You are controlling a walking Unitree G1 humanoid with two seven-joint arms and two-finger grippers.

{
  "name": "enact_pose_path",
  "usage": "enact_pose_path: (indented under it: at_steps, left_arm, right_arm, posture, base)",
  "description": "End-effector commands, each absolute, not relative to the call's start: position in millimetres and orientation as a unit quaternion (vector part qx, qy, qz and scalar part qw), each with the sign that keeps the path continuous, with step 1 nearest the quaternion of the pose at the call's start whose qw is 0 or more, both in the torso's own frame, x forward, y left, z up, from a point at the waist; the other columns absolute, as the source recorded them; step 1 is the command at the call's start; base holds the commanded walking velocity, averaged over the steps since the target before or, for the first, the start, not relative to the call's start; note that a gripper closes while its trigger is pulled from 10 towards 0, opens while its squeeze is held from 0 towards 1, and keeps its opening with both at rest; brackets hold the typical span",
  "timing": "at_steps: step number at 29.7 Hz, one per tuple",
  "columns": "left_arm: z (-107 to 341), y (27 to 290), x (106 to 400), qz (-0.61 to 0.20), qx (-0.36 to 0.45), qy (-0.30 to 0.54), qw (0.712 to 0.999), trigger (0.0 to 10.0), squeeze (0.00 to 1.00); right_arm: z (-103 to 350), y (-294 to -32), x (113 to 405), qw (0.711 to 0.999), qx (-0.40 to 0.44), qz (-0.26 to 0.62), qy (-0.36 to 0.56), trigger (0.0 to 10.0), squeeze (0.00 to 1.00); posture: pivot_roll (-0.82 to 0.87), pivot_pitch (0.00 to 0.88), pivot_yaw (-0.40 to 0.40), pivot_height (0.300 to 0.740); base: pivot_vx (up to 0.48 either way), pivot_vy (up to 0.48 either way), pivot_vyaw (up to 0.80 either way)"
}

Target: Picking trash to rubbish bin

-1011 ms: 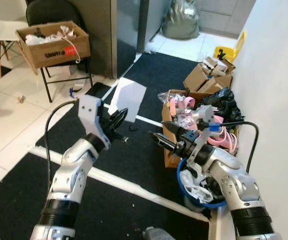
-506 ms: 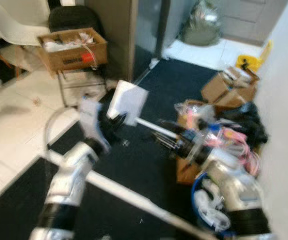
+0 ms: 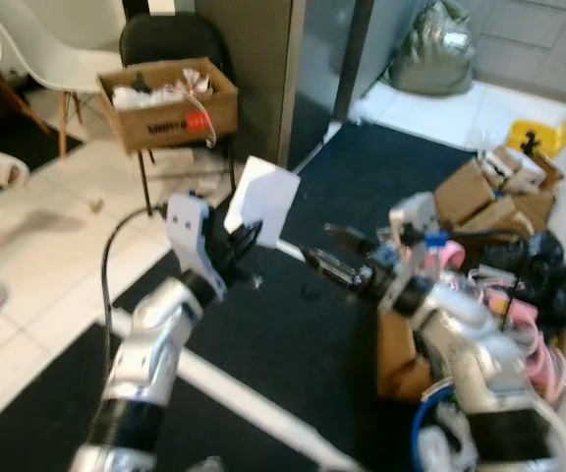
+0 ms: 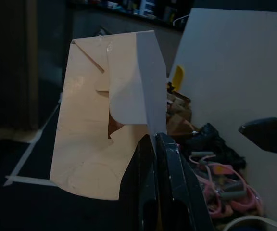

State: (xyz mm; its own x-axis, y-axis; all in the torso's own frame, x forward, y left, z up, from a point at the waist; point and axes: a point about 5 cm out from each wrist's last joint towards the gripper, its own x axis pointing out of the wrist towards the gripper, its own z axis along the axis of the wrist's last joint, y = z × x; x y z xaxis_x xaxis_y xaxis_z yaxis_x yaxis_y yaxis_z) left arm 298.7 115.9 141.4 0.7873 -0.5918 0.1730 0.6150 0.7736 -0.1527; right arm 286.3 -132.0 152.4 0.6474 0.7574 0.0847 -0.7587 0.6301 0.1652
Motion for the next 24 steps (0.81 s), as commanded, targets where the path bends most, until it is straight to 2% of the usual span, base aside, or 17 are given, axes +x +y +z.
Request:
enact_pose_path:
  at_steps: [1,10,24]
  left_arm:
    - [138.6,116.5,298.8,-0.323,-0.096,-0.052,0.94,10.0,0.0]
    - [138.5,116.9,299.0,-0.324,-0.097,-0.052,0.94,10.0,0.0]
    - [137.1,116.8,299.1,-0.328,-0.101,-0.049,0.938,10.0,0.0]
  right_arm:
    - [153.5,-137.2,286.3,0.906,0.093,0.412,-0.002,10.0,0.0]
    - [153.7,-136.9,286.4,0.907,0.094,0.411,0.001,10.0,0.0]
    - [151.9,-136.8,286.7,0.906,0.099,0.411,0.004,10.0,0.0]
  posture:
    - [-0.08,0.0,-0.019,0.74]
    - [-0.08,0.0,-0.019,0.74]
    - [-0.08,0.0,-0.018,0.74]
  base:
    - [0.371,0.0,0.0]
    - [0.372,0.0,0.0]
    - [0.48,0.0,0.0]
